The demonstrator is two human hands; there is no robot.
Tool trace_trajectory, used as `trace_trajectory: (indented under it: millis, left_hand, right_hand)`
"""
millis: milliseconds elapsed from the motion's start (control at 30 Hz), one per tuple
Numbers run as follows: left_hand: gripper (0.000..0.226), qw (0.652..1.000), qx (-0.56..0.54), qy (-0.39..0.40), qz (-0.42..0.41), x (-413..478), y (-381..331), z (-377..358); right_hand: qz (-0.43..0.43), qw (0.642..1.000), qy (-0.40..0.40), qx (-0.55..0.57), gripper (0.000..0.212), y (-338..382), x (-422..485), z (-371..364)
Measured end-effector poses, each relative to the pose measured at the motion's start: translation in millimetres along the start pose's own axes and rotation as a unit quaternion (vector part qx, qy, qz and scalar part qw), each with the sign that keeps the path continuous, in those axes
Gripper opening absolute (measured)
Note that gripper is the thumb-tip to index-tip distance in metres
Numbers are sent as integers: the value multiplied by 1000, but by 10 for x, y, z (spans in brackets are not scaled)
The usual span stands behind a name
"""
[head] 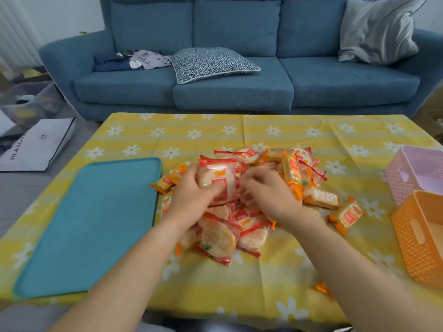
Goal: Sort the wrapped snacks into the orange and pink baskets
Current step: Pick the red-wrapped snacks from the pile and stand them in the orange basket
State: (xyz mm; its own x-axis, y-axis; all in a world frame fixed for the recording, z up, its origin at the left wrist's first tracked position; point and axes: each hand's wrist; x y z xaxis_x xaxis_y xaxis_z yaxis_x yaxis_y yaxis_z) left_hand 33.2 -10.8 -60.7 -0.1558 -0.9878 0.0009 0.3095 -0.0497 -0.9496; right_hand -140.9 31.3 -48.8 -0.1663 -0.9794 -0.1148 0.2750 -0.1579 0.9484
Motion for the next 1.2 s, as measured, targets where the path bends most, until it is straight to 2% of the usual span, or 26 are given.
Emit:
trace_trajectory:
  millis: [67, 167, 233, 267, 333, 400, 433, 500, 533, 600, 633, 667, 700, 733, 767, 833, 900, 933, 1033, 1133, 1200]
  left_hand:
    - [47, 995, -80, 3, 67, -2, 52, 125]
    - [28, 971, -173, 15, 162, -56, 85, 241]
    - [23, 958, -211, 11, 193, -90, 83, 296]
    - [23, 955, -220, 7, 197, -103, 80, 328]
    - [22, 955, -233, 28, 182, -129, 73, 366]
    - [25, 959, -228, 79, 151, -169, 68, 378]
    - [29, 960, -222, 111, 130, -189, 70, 372]
    - [46, 957, -217, 156, 110, -230, 70, 350]
    - [53, 956, -218, 165, 108, -242, 68, 346]
    - [52, 962, -209, 146, 98, -227, 65, 393]
    - [48, 966, -205, 124, 93, -211, 64, 446]
    - [45, 968, -210, 94, 95, -189, 71, 516]
    - [42, 969, -220, 58, 102, -157, 94, 599]
    - [38, 967, -229, 19, 112, -124, 128, 686]
    - [33, 964, -233, -11, 126, -95, 169, 763]
    - [31, 958, -226, -32, 172, -60, 254, 856]
    - [35, 950, -209, -11, 230, -70, 312, 860]
    - [36, 947, -198, 6, 254, -81, 327, 849]
    - [34, 937, -173, 47, 300, -105, 358, 817]
    - [34, 933, -149, 78, 319, -129, 383, 827]
    - [36, 933, -144, 86, 319, -140, 399, 837]
  right_hand:
    - [49, 972, 25, -229, 12, -144, -96, -98]
    - [42, 889, 125, -439, 50, -262, -290, -302]
    - [60, 847, 129, -513, 46, -315, -308, -373]
    - [68, 851, 129, -505, 36, -311, -285, -362]
    - [56, 901, 121, -412, 13, -271, -194, -254]
    - [23, 967, 93, -236, 19, -224, -125, -119]
    - [3, 989, 85, -121, 22, -210, -126, -84]
    - [-29, 989, 121, 74, 12, -163, -172, -83]
    - [-41, 982, 134, 126, 17, -158, -171, -93]
    - [-63, 981, 119, 142, 31, -161, -163, -75]
    - [-65, 990, 92, 84, 31, -179, -153, -45]
    - [-40, 996, 68, -47, 27, -206, -142, 8]
    - [0, 974, 55, -221, 26, -240, -151, 59]
    - [30, 926, 67, -370, 31, -285, -184, 70]
    - [38, 872, 93, -479, 47, -335, -234, 49]
    - [8, 800, 145, -583, 89, -464, -322, -49]
    - [7, 761, 167, -627, 103, -588, -349, -150]
    - [17, 759, 164, -630, 102, -637, -334, -168]
    - [55, 779, 158, -605, 92, -681, -283, -156]
    - [76, 781, 152, -601, 81, -622, -221, -122]
    - [69, 813, 150, -558, 72, -516, -172, -24]
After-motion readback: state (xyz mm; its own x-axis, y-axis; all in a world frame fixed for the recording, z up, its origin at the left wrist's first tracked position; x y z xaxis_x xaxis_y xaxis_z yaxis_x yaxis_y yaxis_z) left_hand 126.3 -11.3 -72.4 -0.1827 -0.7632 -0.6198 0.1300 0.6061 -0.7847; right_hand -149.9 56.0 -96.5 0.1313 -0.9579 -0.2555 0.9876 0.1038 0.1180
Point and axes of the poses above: each hand's wrist, its own x-axis towards the middle knuckle, its own z-axis out of the back of the hand, y = z × x
